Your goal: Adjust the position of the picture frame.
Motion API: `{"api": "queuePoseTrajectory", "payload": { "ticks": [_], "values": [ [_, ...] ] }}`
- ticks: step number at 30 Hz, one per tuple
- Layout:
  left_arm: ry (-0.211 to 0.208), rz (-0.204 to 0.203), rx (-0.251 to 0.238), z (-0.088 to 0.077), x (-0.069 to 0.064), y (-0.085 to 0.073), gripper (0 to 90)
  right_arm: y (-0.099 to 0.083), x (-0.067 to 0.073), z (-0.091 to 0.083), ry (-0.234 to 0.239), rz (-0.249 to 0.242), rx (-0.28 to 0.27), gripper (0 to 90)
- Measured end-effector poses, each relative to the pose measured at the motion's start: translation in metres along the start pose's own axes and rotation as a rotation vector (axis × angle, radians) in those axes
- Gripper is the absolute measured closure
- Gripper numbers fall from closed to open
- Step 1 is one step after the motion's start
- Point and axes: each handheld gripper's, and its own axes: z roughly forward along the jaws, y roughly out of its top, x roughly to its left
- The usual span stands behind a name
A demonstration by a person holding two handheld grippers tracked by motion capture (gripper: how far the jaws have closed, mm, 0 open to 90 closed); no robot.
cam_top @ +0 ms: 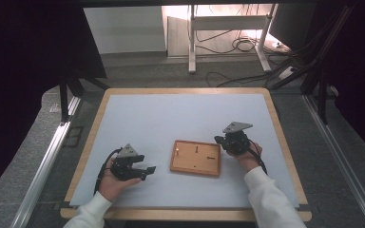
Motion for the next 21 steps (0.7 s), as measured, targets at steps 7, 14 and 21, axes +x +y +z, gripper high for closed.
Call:
{"api": "queuePoseTrajectory", "payload": {
  "ticks": [7, 14, 21],
  "values": [
    [0.005, 0.0, -0.005, -0.001, 0.0, 0.0, 29.6, -0.005, -0.015, 0.018, 0.014, 0.006, 0.056, 90.0],
    [-0.004, -0.007, -0.011, -0.002, 0.0, 0.0, 29.5, -0.008, -0.011, 0.014, 0.024, -0.01, 0.077, 90.0],
    [-0.008, -0.015, -0.012, -0.003, 0.002, -0.001, 29.5, -0.013, -0.011, 0.009, 0.018, -0.033, 0.078, 90.0]
  ]
}}
